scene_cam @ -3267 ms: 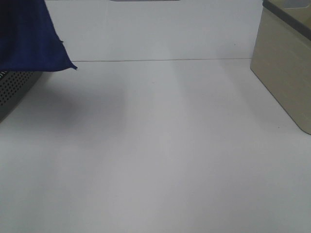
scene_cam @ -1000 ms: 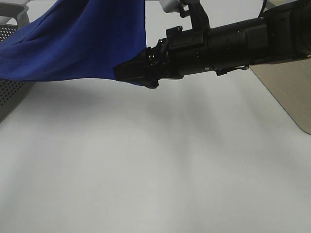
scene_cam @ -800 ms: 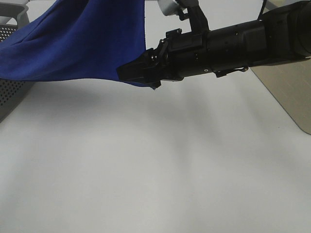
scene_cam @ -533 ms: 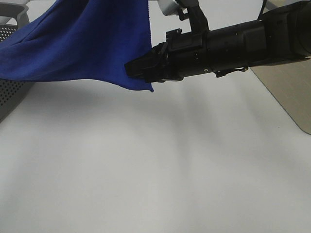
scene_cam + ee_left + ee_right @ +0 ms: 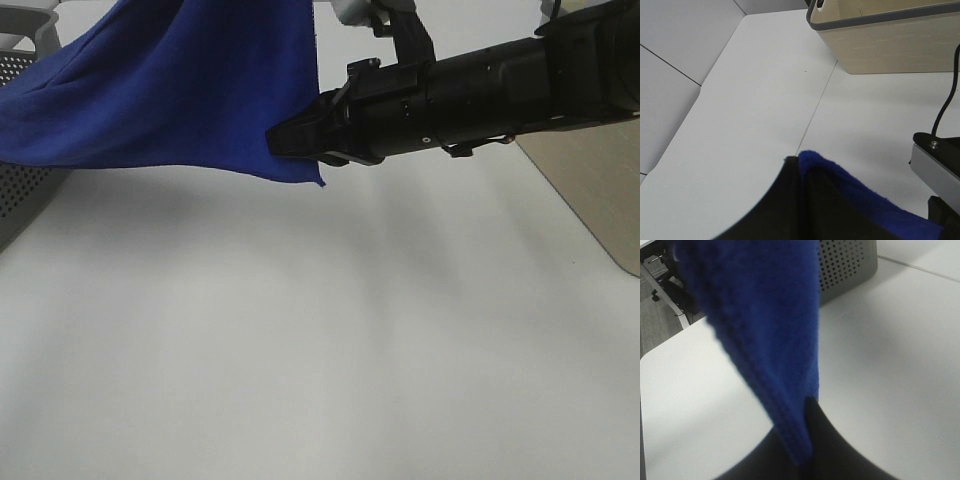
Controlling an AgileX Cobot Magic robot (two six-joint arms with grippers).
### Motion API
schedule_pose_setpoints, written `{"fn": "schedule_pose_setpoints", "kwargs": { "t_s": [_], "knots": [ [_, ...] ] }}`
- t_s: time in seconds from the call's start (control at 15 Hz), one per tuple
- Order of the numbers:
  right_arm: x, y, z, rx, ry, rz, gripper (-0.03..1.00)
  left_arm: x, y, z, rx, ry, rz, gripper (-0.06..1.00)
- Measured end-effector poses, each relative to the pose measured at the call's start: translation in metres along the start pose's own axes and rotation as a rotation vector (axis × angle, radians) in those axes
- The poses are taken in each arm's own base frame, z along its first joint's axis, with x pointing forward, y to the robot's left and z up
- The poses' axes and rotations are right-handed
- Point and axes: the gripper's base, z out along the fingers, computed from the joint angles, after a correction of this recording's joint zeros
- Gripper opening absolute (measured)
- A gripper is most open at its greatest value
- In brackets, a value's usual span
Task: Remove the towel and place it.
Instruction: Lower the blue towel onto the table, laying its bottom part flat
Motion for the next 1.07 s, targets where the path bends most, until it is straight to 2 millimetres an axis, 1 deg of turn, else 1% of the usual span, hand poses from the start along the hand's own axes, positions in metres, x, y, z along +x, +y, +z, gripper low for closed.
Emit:
{"fn": "schedule_pose_setpoints", "kwargs": {
  "t_s": [0.27,0.33,0.4,0.53,0.67,0.87,1.07],
  "knots": [
    [-0.023,0.018,-0.037,0.118,0.199,0.033,0.02,-0.002,0.002,0.000,-0.017,-0.022,0.000,0.00],
    [-0.032,0.021,-0.047,0.163,0.265,0.012,0.02,-0.002,0.002,0.000,-0.020,-0.026,0.000,0.00],
    [-0.037,0.023,-0.054,0.190,0.298,0.008,0.02,-0.003,0.002,0.000,-0.025,-0.036,-0.003,0.00],
    [-0.058,0.027,-0.077,0.314,0.416,0.009,0.02,-0.006,0.003,0.000,-0.036,-0.062,-0.010,0.00],
    [-0.083,0.031,-0.102,0.446,0.490,-0.022,0.02,-0.009,0.006,-0.001,-0.066,-0.100,-0.011,0.00],
    [-0.129,0.042,-0.140,0.621,0.445,-0.135,0.02,-0.017,0.014,-0.003,-0.160,-0.183,0.010,0.00],
    [-0.160,0.049,-0.168,0.769,0.375,-0.257,0.02,-0.023,0.021,-0.002,-0.238,-0.265,0.023,0.00]
  ]
}}
